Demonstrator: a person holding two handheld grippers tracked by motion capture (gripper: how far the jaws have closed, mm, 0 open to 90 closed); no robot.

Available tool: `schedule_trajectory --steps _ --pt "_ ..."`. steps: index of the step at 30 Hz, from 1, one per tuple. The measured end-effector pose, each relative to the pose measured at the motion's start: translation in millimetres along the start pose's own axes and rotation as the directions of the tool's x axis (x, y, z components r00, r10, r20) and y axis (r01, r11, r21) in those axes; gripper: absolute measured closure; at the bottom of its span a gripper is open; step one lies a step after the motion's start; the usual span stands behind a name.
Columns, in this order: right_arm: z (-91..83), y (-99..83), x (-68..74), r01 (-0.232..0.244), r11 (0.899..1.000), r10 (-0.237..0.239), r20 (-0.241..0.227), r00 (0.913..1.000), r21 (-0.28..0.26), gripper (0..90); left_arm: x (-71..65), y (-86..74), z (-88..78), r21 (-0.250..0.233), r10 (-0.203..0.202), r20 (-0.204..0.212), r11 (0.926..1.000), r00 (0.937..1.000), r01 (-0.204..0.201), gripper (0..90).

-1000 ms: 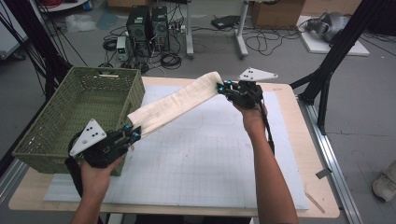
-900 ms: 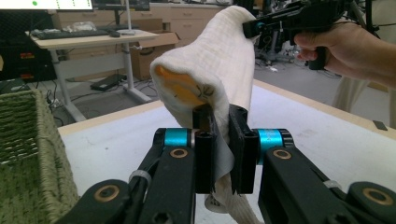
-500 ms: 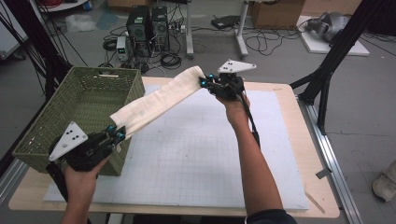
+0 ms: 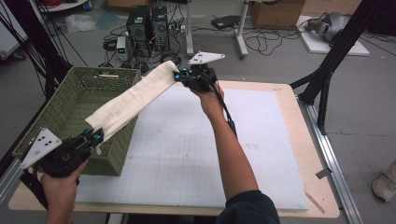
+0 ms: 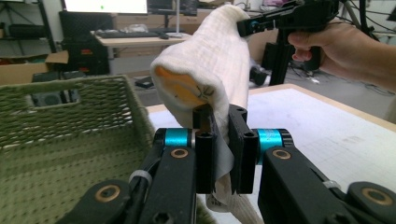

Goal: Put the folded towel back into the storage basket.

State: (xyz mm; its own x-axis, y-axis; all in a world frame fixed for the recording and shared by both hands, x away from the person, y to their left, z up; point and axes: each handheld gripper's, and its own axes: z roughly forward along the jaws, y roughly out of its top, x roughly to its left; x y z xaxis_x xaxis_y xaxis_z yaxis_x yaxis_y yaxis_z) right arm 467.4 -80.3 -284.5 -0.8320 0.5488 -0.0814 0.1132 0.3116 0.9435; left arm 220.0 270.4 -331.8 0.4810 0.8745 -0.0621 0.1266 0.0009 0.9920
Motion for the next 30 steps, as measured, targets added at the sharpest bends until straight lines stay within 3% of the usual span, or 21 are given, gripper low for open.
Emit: schedule_trajectory --steps 16,30 --pt "65.7 36.1 23.2 0.049 0.999 -0.047 -0.084 0.9954 0.016 81.8 25.0 -2.1 -32.5 -0.02 -0.021 -0.113 0.9996 0.9933 0.019 82.3" --pt "121.4 45.6 39.8 0.066 0.997 -0.06 -0.128 0.9899 0.041 81.8 44.6 -7.2 -47.6 -0.016 -0.052 -0.197 0.9986 0.9791 0.05 82.3"
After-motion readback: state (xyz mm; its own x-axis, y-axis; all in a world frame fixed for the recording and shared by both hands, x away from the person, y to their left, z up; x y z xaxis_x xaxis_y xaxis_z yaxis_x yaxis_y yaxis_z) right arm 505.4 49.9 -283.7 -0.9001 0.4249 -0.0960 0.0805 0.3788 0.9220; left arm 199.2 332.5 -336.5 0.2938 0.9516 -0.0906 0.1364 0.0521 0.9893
